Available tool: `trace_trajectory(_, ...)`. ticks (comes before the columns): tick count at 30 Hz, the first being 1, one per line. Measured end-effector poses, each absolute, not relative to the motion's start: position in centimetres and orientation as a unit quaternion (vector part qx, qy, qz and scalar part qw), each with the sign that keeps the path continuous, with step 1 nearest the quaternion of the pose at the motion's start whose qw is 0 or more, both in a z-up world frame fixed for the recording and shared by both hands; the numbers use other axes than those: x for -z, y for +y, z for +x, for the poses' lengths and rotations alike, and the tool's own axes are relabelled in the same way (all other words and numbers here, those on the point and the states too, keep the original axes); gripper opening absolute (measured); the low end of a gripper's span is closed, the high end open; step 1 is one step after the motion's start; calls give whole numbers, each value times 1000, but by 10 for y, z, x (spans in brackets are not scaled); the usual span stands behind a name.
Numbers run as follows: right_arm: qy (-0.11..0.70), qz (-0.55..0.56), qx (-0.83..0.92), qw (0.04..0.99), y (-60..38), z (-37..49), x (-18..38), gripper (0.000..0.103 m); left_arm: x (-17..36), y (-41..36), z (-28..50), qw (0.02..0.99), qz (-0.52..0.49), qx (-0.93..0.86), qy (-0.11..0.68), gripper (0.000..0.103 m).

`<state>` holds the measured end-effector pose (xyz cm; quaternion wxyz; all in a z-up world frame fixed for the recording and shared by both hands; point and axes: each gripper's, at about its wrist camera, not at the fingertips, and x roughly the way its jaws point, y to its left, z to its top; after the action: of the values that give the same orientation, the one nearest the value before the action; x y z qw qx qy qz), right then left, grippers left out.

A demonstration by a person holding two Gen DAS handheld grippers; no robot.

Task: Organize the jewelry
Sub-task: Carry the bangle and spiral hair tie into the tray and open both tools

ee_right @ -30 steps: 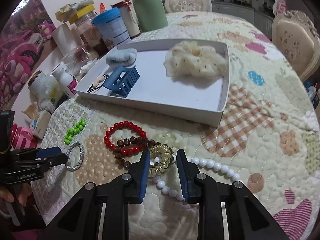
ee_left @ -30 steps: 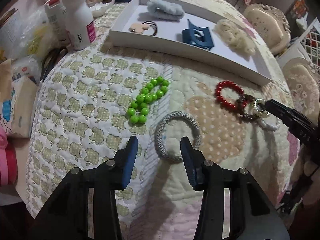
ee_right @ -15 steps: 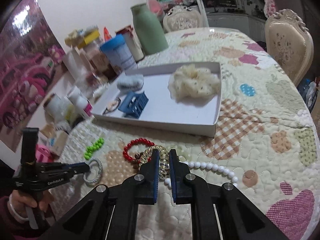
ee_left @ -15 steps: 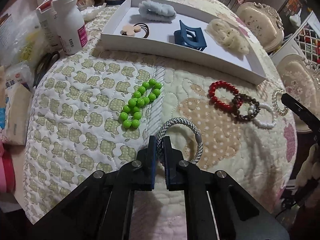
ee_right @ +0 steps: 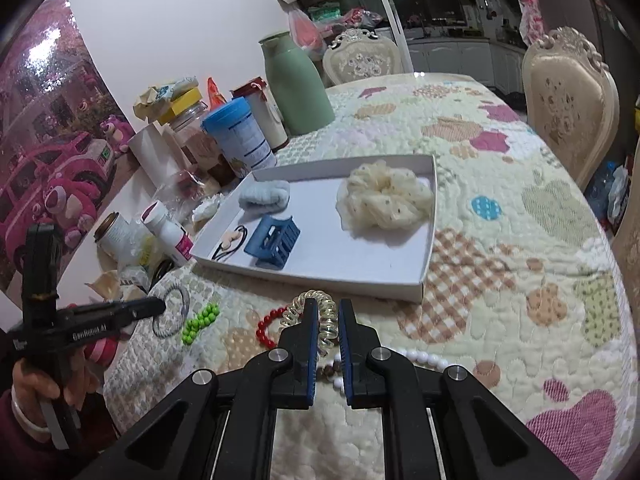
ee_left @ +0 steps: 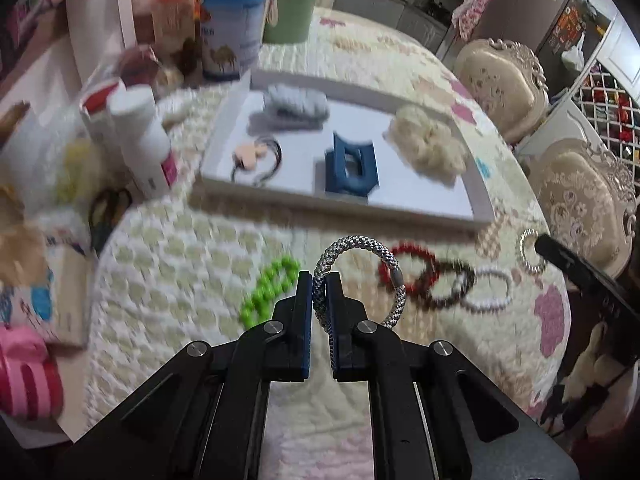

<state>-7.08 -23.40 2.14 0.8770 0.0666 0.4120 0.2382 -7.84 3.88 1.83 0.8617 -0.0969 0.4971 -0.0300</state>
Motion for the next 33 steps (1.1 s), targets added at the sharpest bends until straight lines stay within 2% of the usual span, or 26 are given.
trace_trajectory(11, 418, 39, -234, 877, -200, -18, -33, 9, -33, 57, -15, 875, -72, 3, 478, 6)
trace_trajectory(33, 481, -4, -227, 847, -110, 128, 18, 9, 19, 80, 71, 848, -85, -1, 523, 6)
